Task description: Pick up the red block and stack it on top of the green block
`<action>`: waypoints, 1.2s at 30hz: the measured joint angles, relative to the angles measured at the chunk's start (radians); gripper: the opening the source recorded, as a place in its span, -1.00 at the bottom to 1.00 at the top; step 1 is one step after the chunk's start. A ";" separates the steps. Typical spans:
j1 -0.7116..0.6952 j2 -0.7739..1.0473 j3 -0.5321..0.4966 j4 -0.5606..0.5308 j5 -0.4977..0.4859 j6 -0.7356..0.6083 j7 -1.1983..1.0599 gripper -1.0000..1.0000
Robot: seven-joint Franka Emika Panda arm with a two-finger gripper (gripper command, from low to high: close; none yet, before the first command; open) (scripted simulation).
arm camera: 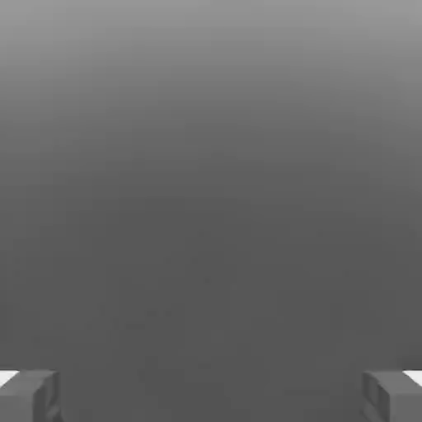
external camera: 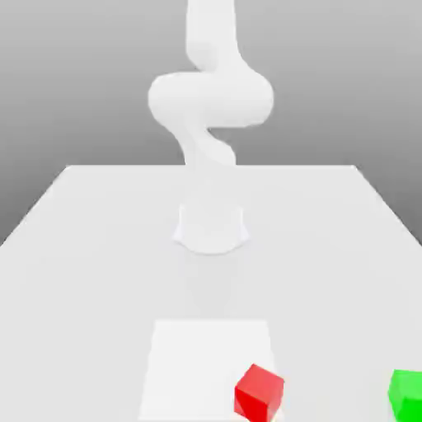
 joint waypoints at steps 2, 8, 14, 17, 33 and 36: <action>-0.030 0.077 0.038 -0.010 -0.021 0.026 0.068 0.00; -0.103 0.297 0.133 -0.040 -0.086 0.099 0.265 0.00; -0.141 0.517 0.192 -0.069 -0.154 0.171 0.462 0.00; -0.143 0.625 0.203 -0.084 -0.178 0.208 0.554 0.00; -0.059 1.100 0.152 -0.109 -0.200 0.469 0.810 -1.00; -0.059 1.100 0.152 -0.109 -0.200 0.472 0.810 -1.00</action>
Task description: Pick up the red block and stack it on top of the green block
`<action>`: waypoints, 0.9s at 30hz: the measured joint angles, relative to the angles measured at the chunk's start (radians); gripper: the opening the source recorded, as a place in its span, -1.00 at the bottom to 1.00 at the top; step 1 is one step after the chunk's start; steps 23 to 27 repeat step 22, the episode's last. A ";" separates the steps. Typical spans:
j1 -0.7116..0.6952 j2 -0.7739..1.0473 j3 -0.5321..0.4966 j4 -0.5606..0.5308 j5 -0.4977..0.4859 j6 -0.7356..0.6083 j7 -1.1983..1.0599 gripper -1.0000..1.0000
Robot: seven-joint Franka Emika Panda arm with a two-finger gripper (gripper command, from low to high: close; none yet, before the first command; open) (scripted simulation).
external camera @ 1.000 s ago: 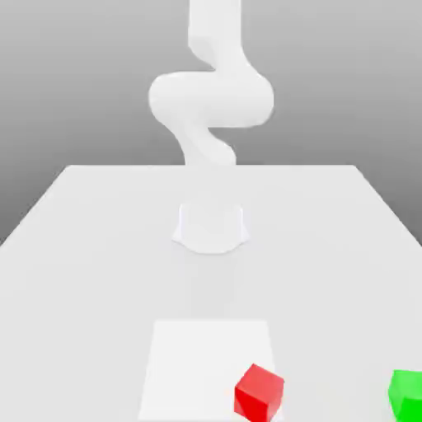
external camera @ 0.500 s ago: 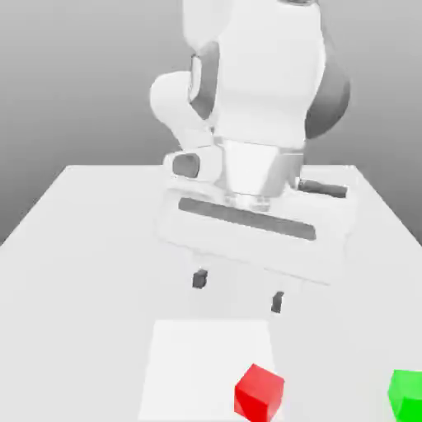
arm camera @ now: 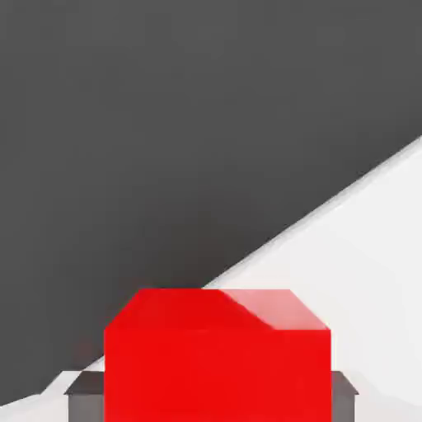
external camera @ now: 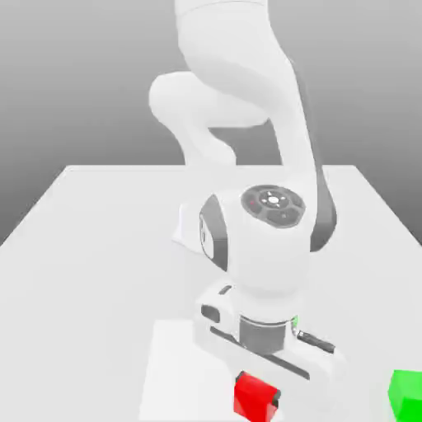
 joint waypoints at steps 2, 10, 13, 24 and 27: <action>0.003 0.007 -0.003 0.001 -0.004 0.004 0.003 -1.00; 0.049 -0.123 0.113 0.051 0.066 -0.191 -0.024 -1.00; 0.138 -0.098 0.167 0.131 0.042 -0.254 0.020 -1.00; 0.270 0.044 0.156 0.219 -0.058 -0.204 0.118 1.00; 0.270 0.044 0.156 0.219 -0.058 -0.204 0.118 1.00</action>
